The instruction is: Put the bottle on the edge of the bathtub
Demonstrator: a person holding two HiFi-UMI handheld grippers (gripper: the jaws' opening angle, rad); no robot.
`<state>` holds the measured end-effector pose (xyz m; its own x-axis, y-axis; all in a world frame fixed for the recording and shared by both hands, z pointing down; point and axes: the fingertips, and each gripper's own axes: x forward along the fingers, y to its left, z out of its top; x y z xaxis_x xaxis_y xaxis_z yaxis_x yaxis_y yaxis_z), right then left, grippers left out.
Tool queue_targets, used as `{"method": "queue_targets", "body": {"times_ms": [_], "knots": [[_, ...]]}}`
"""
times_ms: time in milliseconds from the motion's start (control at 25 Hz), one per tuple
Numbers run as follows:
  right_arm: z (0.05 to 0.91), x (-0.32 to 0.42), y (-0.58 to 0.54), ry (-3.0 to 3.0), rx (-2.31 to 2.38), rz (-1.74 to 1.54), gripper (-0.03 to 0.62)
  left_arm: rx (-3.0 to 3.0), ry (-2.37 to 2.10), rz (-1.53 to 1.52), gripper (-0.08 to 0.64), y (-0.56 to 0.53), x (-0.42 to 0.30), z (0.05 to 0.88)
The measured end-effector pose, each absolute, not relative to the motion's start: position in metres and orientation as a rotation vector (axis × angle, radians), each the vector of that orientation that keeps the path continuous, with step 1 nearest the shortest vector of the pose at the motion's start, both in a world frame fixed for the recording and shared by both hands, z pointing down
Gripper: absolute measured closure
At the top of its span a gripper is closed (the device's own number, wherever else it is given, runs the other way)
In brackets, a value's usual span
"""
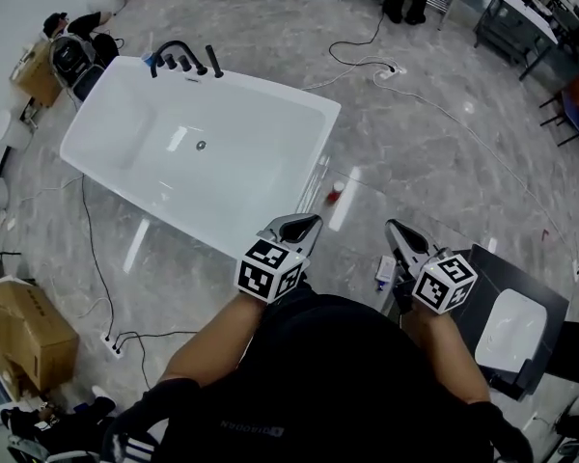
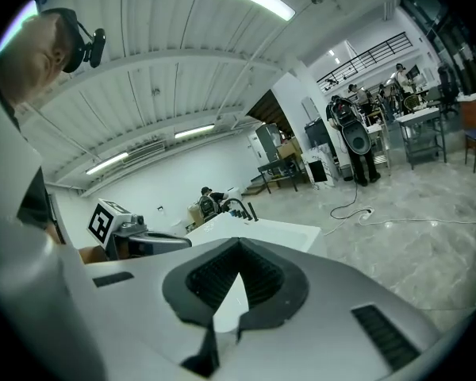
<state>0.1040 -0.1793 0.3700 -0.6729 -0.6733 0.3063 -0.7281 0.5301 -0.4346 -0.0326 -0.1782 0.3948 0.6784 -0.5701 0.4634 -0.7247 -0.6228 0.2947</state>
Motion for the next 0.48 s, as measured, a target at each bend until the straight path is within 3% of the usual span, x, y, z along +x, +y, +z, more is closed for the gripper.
{"method": "queue_targets", "body": {"times_ms": [480], "knots": [[0.379,0.134,-0.107,-2.690,1.163,0.855,0.557,2.388,-1.067,0.489,0.543,-0.102,-0.004,0.404]]}}
